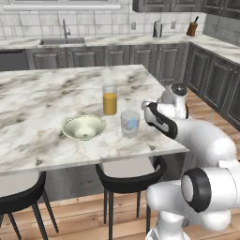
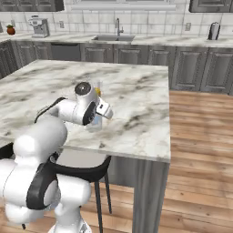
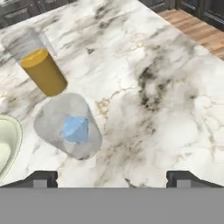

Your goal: There are two ice cubes in the ice bowl. Place both ice cubes in the glass cup.

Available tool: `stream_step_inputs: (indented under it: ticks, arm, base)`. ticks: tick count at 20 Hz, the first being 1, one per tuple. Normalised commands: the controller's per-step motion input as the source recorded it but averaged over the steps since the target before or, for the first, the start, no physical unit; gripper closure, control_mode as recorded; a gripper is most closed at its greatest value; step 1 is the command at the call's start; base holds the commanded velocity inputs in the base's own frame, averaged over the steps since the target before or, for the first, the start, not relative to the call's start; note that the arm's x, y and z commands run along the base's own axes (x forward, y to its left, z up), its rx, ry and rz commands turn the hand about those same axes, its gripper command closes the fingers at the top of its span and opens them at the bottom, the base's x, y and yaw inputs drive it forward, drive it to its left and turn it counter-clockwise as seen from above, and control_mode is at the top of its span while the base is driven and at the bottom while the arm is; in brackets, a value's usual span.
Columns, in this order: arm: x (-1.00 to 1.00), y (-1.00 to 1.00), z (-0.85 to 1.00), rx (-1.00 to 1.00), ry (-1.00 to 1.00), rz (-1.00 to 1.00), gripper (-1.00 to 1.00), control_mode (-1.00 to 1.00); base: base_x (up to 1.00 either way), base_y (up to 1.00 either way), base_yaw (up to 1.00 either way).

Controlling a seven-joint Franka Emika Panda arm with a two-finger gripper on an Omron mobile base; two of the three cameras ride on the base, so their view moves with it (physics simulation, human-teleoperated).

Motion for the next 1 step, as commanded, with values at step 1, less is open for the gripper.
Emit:
stream_step_inputs:
  ticks: [1]
  arm:
    - [0.00, 0.00, 0.00, 0.00, 0.00, 0.00, -1.00, -1.00]
  base:
    - [0.00, 0.00, 0.00]
